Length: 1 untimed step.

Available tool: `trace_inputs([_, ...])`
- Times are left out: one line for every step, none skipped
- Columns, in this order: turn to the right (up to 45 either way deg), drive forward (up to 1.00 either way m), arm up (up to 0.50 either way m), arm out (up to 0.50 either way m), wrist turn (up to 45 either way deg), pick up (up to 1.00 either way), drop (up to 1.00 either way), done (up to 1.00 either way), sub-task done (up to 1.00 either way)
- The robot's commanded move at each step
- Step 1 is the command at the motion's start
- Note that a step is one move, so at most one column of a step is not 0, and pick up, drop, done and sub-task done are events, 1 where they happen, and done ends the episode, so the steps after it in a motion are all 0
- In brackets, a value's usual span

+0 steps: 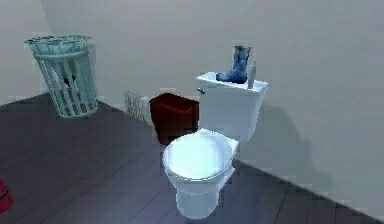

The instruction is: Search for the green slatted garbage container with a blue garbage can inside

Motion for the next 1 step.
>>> trace_inputs([0.0, 0.20, 0.00, 0.00, 0.0, 0.00, 0.00, 0.00, 0.00])
